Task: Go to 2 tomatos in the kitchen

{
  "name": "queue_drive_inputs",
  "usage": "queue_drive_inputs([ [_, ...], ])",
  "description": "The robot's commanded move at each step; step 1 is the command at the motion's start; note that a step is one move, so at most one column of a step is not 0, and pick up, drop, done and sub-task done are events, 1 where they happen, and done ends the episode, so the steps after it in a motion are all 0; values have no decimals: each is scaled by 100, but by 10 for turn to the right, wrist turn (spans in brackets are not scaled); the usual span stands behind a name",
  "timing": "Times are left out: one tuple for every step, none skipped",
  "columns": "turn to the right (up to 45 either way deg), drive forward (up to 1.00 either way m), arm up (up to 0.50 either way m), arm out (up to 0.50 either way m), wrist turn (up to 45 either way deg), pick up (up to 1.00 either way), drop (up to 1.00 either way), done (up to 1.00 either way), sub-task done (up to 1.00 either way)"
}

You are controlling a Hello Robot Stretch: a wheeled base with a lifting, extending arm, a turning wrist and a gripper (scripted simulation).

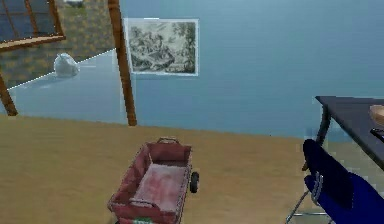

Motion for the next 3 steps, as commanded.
queue_drive_inputs([
  [-450, 0, 0, 0, 0, 0, 0, 0, 0],
  [-360, 0, 0, 0, 0, 0, 0, 0, 0],
  [0, 70, 0, 0, 0, 0, 0, 0, 0],
])
